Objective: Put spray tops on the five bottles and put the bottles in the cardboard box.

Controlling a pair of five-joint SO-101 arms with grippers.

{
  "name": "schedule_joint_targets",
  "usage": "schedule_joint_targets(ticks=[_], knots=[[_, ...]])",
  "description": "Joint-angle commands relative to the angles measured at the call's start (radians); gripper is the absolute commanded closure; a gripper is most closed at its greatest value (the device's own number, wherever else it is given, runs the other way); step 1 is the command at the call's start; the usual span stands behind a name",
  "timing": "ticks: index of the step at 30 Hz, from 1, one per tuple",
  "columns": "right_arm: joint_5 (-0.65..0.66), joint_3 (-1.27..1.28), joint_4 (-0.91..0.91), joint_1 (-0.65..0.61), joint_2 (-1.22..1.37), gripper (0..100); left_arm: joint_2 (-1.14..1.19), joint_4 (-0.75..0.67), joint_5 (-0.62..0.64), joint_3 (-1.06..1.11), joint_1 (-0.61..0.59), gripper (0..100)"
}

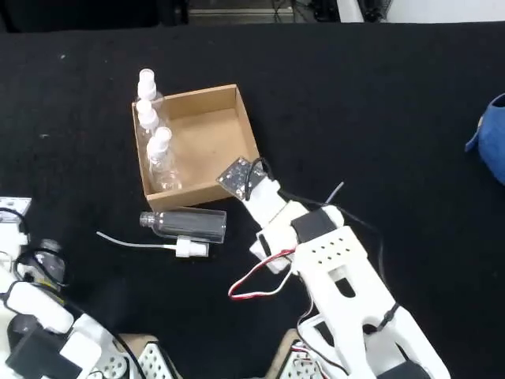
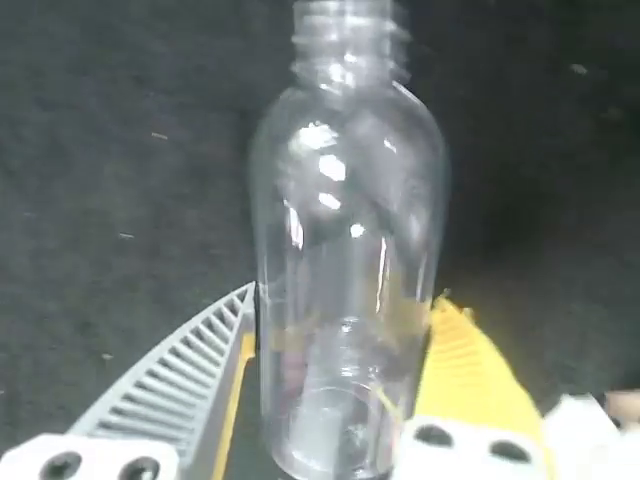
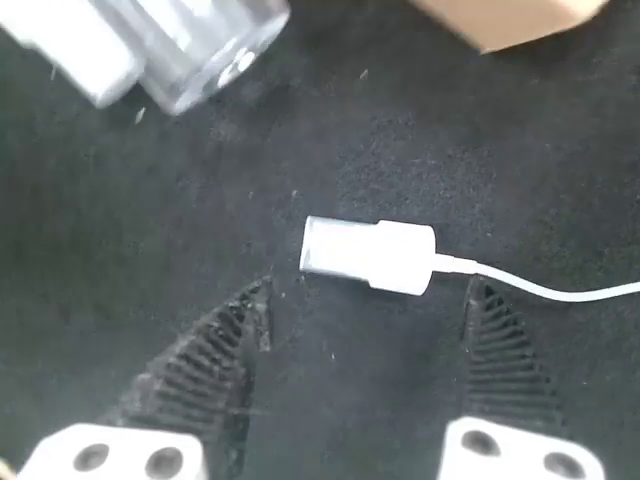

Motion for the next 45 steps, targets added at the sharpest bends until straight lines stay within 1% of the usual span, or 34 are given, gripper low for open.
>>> schedule_joint_targets(ticks=[1, 3, 6, 8, 14, 17, 19, 21, 24, 30, 37, 39, 41, 44, 45], knots=[[0.118, -0.12, 0.112, -0.012, -0.044, 74.0, -0.015, 0.054, 0.0, -0.07, 0.016, 96], [0.224, -0.143, 0.166, -0.012, -0.044, 74.0, -0.015, 0.057, 0.005, -0.107, 0.015, 97], [0.473, -0.151, 0.226, -0.012, -0.038, 74.0, -0.017, 0.1, 0.052, -0.166, -0.012, 97], [0.601, -0.143, 0.247, -0.012, -0.036, 74.0, -0.017, 0.149, 0.061, -0.202, -0.033, 97], [0.801, -0.153, 0.262, 0.006, -0.016, 74.0, -0.017, 0.253, 0.064, -0.243, -0.082, 97], [0.937, -0.166, 0.252, 0.078, 0.047, 74.0, -0.017, 0.253, 0.066, -0.28, -0.11, 97], [1.025, -0.176, 0.212, 0.124, 0.096, 73.9, -0.017, 0.255, 0.066, -0.292, -0.119, 97], [1.043, -0.179, 0.146, 0.147, 0.147, 73.9, -0.017, 0.255, 0.066, -0.294, -0.12, 97], [1.043, -0.177, 0.052, 0.144, 0.209, 73.9, -0.017, 0.255, 0.066, -0.283, -0.114, 97], [1.045, -0.17, -0.021, 0.121, 0.283, 74.0, -0.017, 0.255, 0.066, -0.283, -0.12, 97], [1.046, -0.058, -0.215, 0.127, 0.369, 74.0, -0.017, 0.258, 0.068, -0.288, -0.12, 97], [1.042, -0.038, -0.255, 0.127, 0.378, 74.2, -0.017, 0.293, 0.068, -0.3, -0.111, 97], [1.042, -0.027, -0.272, 0.129, 0.38, 78.9, -0.017, 0.341, 0.071, -0.328, -0.101, 97], [1.034, -0.024, -0.272, 0.13, 0.38, 95.6, -0.017, 0.391, 0.118, -0.387, -0.09, 97], [1.011, -0.028, -0.272, 0.133, 0.38, 99.5, -0.017, 0.397, 0.132, -0.403, -0.084, 97]])
